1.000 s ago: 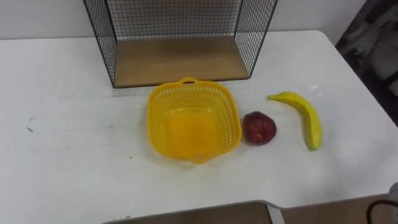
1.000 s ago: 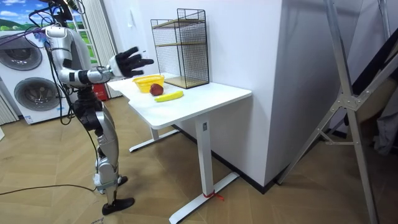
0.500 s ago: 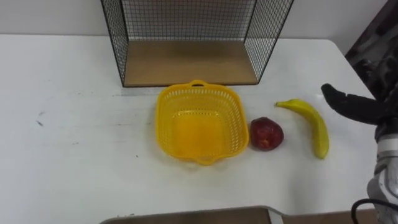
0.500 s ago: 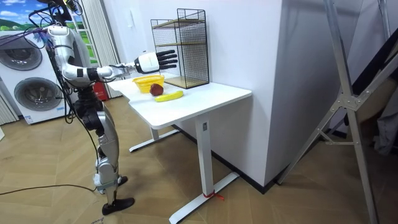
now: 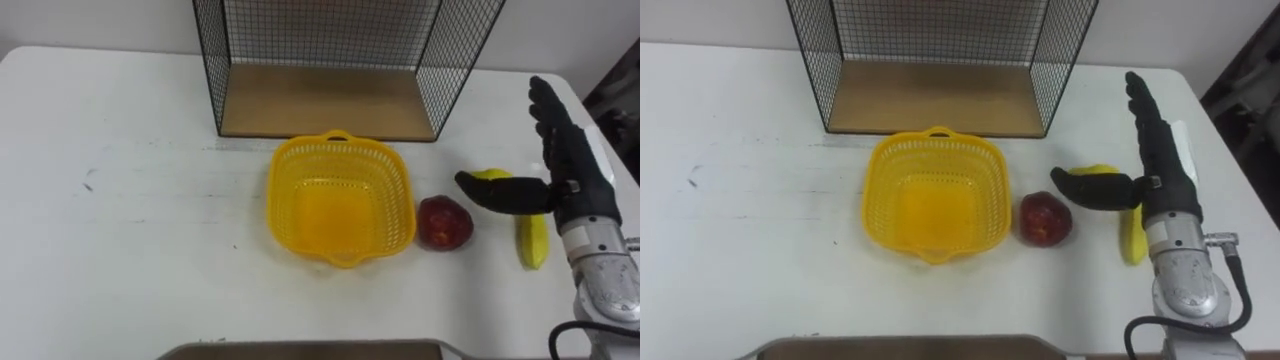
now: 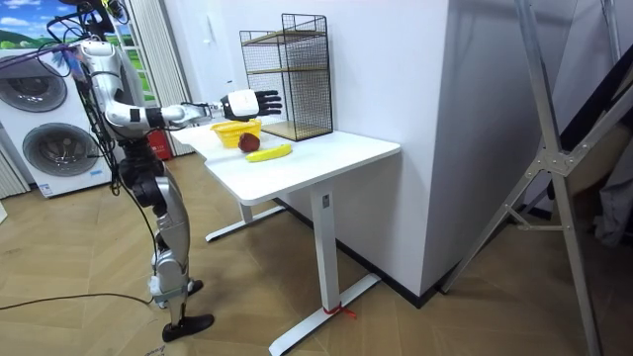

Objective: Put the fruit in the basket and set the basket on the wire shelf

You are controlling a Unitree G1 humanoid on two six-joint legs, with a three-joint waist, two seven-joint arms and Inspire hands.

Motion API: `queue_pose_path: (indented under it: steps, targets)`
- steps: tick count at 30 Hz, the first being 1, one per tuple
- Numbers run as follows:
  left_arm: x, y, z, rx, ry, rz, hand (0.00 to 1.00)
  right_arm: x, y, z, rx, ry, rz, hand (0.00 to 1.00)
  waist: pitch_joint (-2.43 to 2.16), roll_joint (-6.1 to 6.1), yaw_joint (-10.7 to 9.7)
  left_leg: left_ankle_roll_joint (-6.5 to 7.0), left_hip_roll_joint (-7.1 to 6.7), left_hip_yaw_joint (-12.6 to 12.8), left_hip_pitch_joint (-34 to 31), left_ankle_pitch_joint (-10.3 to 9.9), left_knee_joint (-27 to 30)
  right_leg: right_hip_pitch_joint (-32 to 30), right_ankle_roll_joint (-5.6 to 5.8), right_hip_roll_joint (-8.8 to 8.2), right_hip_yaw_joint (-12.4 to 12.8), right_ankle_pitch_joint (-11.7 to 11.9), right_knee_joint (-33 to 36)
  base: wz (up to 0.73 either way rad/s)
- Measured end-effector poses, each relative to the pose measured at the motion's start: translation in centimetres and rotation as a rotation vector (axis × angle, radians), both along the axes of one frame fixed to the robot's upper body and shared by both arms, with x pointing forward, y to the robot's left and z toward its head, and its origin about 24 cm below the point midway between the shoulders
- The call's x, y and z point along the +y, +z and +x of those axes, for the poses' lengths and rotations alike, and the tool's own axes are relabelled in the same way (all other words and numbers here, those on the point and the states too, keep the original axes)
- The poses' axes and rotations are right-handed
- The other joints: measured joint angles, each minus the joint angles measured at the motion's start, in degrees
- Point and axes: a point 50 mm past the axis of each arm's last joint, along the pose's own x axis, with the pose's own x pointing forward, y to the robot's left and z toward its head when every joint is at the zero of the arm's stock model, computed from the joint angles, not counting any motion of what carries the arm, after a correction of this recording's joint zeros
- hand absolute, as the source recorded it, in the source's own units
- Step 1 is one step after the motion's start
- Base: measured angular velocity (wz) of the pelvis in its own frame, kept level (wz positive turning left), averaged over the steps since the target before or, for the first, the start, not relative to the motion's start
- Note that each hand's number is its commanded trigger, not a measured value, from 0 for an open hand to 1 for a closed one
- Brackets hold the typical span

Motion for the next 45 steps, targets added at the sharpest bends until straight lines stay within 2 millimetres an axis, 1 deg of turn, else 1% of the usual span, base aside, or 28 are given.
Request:
queue_pose_path:
  steps: [2, 5, 7, 8, 9, 10, 12, 16, 23, 27, 29, 33, 35, 40, 42, 45]
  targets:
    - [0.0, 0.0, 0.0, 0.003, -0.009, 0.001, 0.00, 0.1, -0.1, 0.0, 0.008, 0.012, -0.008, 0.00, -0.01, -0.11, 0.03, 0.00, 0.01, -0.01, 0.01, 0.00, 0.16, 0.10, 0.00, 0.00, 0.02, 0.00, 0.01, 0.00]
    - [0.0, 0.0, -0.1, 0.009, -0.021, 0.003, 0.00, 0.1, -0.2, 0.0, 0.018, 0.020, -0.016, 0.00, 0.09, -0.32, 0.06, 0.00, 0.01, -0.03, 0.05, 0.00, 0.37, 0.23, -0.09, 0.00, 0.07, 0.05, 0.05, 0.00]
    - [0.0, 0.0, -0.1, 0.011, -0.022, 0.002, 0.00, 0.0, -0.6, 0.0, 0.036, 0.016, -0.017, 0.00, 0.31, -0.48, 0.03, -0.01, 0.02, -0.29, 0.05, -0.02, 0.44, 0.64, -0.13, 0.02, -0.06, 0.08, 0.03, 0.04]
    - [0.0, 0.0, -0.1, 0.013, -0.022, 0.000, 0.00, -0.1, -0.8, -0.1, 0.045, 0.014, -0.019, 0.00, 0.29, -0.50, 0.01, -0.02, 0.02, -0.32, 0.11, -0.04, 0.43, 0.72, -0.13, 0.02, -0.06, 0.08, 0.03, 0.04]
    - [0.0, 0.0, -0.1, 0.013, -0.024, -0.004, 0.00, -0.2, -1.2, -0.1, 0.064, 0.010, -0.034, 0.00, 0.38, -0.36, 0.03, -0.04, 0.02, -0.40, 0.12, -0.05, 0.42, 0.76, -0.14, 0.04, -0.07, 0.09, 0.03, 0.00]
    - [0.0, 0.0, 0.0, 0.013, -0.026, -0.010, 0.00, -0.2, -1.3, -0.1, 0.078, 0.013, -0.051, 0.00, 0.31, -0.56, 0.06, -0.04, 0.03, -0.41, 0.08, -0.05, 0.44, 0.73, -0.17, 0.06, -0.06, 0.11, 0.02, 0.00]
    - [-0.1, -0.1, -0.1, 0.015, -0.028, -0.018, 0.00, -0.2, -1.5, -0.1, 0.091, 0.023, -0.071, 0.00, 0.32, -0.44, 0.07, -0.04, 0.03, -0.41, 0.08, -0.05, 0.47, 0.73, -0.19, 0.07, -0.05, 0.12, 0.02, 0.00]
    - [-0.1, -0.1, 0.0, 0.016, -0.029, -0.023, 0.00, -0.2, -2.1, -0.2, 0.128, 0.035, -0.088, 0.00, 0.42, -0.22, 0.11, -0.04, 0.02, -0.42, 0.07, -0.05, 0.44, 0.69, -0.19, 0.08, -0.05, 0.12, -0.01, 0.00]
    - [-0.1, -0.1, 0.1, 0.013, -0.031, -0.023, 0.00, 0.2, -2.3, -0.2, 0.135, 0.053, -0.085, 0.00, 0.43, -0.17, 0.11, -0.04, 0.03, -0.53, 0.08, -0.05, 0.47, 0.58, -0.19, 0.10, -0.06, 0.13, -0.07, 0.00]
    - [-0.1, -0.1, 0.1, 0.012, -0.031, -0.021, 0.00, 0.6, -2.6, -0.2, 0.148, 0.070, -0.086, 0.00, 0.33, -0.31, 0.09, -0.04, 0.04, -0.55, 0.01, -0.05, 0.48, 0.62, -0.19, 0.10, -0.08, 0.13, -0.04, 0.00]
    - [-0.1, 0.0, 0.3, 0.009, -0.031, -0.020, 0.00, 0.9, -2.7, -0.2, 0.159, 0.091, -0.100, 0.00, 0.19, -0.40, 0.08, -0.04, 0.05, -0.55, 0.02, -0.05, 0.49, 0.64, -0.19, 0.10, -0.12, 0.13, -0.03, 0.00]
    - [-0.1, 0.0, 0.4, 0.005, -0.032, -0.020, 0.00, 1.3, -3.0, -0.2, 0.178, 0.125, -0.111, 0.00, -0.33, -0.46, 0.15, -0.04, 0.05, -0.54, 0.17, -0.05, 0.59, 0.82, -0.21, 0.08, -0.06, 0.14, -0.01, 0.00]
    - [-0.1, -0.1, 0.4, 0.007, -0.031, -0.020, 0.00, 1.3, -3.0, -0.2, 0.181, 0.130, -0.110, 0.00, -0.38, -0.34, 0.21, -0.04, 0.04, -0.53, 0.32, -0.05, 0.59, 0.95, -0.21, 0.07, -0.03, 0.15, 0.01, 0.00]
    - [-0.1, -0.1, -0.1, 0.026, -0.026, -0.023, 0.00, 1.4, -3.1, -0.2, 0.192, 0.144, -0.107, 0.00, -0.03, -0.02, 0.21, -0.05, 0.06, -0.54, 0.78, -0.05, 0.47, 1.40, -0.21, 0.08, -0.04, 0.14, 0.02, 0.00]
    - [-0.1, -0.2, -0.1, 0.028, -0.026, -0.023, 0.00, 1.5, -3.2, -0.2, 0.193, 0.143, -0.102, 0.00, 0.04, -0.14, 0.22, -0.05, 0.06, -0.53, 0.88, -0.05, 0.33, 1.44, -0.21, 0.09, -0.04, 0.15, 0.02, 0.00]
    - [-0.1, -0.2, -0.2, 0.030, -0.025, -0.023, 0.00, 1.7, -3.4, -0.2, 0.194, 0.144, -0.089, 0.00, 0.33, -0.44, 0.24, -0.05, 0.05, -0.53, 0.87, -0.05, 0.34, 1.42, -0.21, 0.10, -0.03, 0.15, 0.01, 0.00]
